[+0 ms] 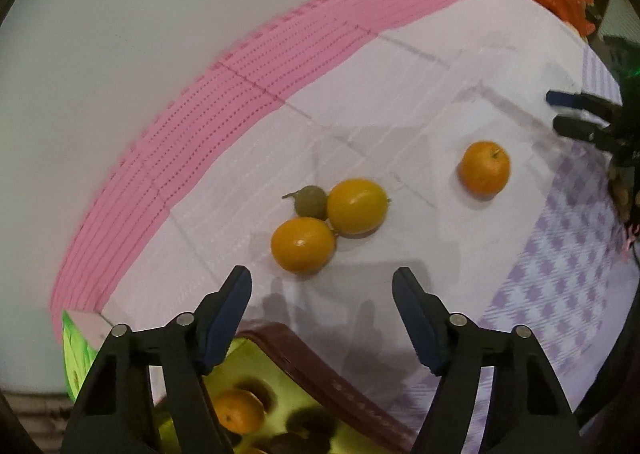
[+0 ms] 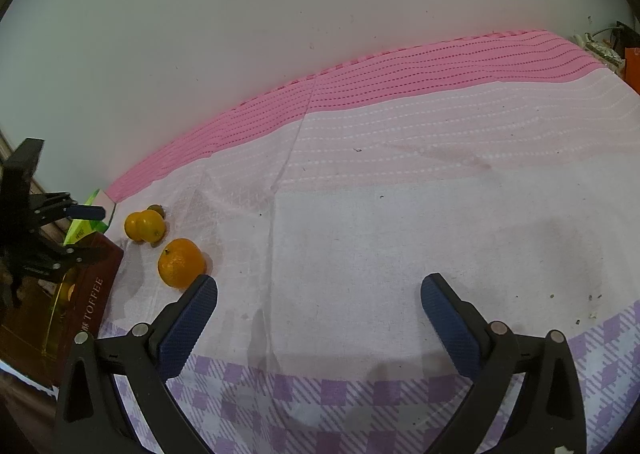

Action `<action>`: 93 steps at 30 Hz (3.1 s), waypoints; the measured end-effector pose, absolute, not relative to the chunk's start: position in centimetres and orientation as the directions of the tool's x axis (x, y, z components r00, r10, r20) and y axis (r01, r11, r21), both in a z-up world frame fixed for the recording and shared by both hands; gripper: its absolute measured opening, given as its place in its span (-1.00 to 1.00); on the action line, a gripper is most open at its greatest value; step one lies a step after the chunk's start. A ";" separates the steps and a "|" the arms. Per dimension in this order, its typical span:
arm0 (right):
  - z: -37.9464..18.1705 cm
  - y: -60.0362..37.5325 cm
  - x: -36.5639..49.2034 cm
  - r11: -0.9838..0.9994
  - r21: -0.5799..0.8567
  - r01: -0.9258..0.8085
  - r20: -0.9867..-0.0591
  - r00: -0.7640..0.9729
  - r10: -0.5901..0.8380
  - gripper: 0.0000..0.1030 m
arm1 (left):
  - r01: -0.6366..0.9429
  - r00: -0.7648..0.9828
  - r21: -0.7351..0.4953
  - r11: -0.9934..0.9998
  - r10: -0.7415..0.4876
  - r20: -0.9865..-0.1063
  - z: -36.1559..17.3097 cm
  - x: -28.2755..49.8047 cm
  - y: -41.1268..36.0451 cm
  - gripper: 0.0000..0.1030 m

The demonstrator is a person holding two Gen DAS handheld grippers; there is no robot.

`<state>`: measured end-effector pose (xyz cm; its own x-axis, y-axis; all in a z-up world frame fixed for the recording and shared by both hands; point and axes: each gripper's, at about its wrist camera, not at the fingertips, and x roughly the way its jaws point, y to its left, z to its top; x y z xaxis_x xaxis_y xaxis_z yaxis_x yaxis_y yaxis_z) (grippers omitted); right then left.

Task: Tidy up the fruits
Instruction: 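Reach the left gripper to a yellow lemon on the cloth and close on it, then carry the yellow lemon with the left gripper toward the gold tray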

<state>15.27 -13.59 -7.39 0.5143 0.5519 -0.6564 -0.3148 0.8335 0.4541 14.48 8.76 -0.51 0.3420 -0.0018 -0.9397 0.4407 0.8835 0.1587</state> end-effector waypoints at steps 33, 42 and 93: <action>-7.4 -12.9 15.6 0.837 0.447 -0.315 -0.660 0.516 0.546 0.99 | 0.585 0.283 0.118 0.802 -0.065 -0.957 -4.8 16.7 7.7 -0.19; -7.5 -13.1 15.7 0.837 0.446 -0.315 -0.659 0.517 0.546 0.99 | 0.521 0.348 0.223 0.824 0.033 -0.937 -4.9 15.8 6.2 -0.24; -7.6 -12.8 15.4 0.851 0.416 -0.319 -0.671 0.524 0.524 0.99 | -0.162 0.529 0.181 0.970 0.240 -0.814 3.1 1.0 0.4 -0.24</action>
